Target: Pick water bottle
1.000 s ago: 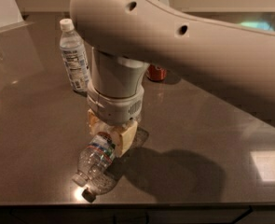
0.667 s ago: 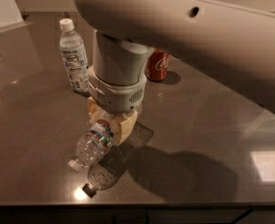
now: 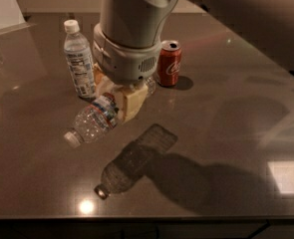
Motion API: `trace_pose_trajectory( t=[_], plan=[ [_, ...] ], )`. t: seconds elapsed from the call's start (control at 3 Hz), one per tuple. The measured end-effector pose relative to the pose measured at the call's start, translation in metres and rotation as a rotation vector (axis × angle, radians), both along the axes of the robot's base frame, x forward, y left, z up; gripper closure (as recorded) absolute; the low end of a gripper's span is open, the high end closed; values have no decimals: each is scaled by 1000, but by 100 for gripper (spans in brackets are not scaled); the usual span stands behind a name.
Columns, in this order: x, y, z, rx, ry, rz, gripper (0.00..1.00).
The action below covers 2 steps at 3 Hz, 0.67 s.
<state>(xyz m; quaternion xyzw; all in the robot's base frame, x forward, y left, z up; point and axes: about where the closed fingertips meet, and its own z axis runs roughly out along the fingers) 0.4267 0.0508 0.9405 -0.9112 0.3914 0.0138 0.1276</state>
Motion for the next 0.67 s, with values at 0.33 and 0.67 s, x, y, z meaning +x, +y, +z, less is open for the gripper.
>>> trace_pose_trajectory(
  t=[0.33,0.67],
  plan=[
    [18,-7,30,27,10,-59,100],
    [18,-7,30,27,10,-59,100]
  ],
)
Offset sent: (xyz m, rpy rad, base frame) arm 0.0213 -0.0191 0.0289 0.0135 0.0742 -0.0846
